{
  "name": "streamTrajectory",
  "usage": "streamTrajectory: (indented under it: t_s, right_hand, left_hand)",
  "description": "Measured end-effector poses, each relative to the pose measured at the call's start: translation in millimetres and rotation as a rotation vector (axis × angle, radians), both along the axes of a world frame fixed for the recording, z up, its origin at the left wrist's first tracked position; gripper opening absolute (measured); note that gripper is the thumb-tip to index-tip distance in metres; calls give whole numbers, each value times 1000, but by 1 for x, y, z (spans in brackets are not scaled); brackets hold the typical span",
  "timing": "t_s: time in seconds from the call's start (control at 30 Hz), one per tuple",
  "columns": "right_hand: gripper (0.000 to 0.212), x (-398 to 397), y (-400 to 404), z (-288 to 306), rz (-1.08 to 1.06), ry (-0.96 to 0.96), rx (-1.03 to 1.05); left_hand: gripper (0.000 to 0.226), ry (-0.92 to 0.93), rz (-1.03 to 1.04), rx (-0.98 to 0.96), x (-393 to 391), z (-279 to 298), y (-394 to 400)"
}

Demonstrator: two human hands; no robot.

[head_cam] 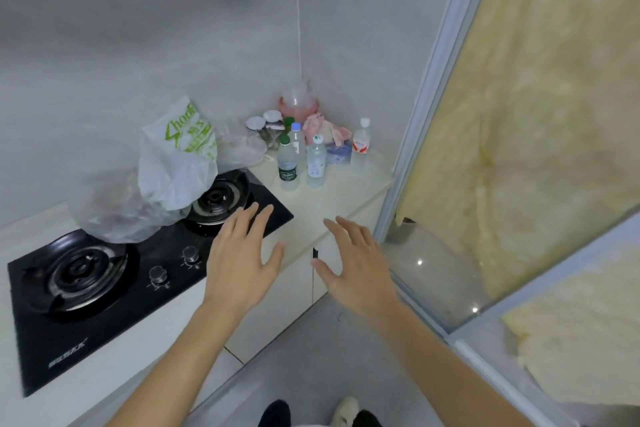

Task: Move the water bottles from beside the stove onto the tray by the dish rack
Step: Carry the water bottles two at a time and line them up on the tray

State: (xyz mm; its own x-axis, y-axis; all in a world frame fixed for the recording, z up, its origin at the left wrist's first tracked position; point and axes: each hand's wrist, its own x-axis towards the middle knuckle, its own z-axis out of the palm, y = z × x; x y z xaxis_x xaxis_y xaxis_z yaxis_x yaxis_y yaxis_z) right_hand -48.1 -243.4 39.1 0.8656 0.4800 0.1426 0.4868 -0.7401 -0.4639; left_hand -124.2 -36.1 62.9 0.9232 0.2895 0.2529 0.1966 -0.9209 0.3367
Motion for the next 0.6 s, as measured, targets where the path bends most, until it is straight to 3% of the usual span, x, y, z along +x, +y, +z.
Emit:
streamTrajectory:
  t_s: [0.6]
  right_hand:
    - [72,311,59,-41,55,149,-80]
  left_hand:
    - [63,145,123,-312,293,-50,67]
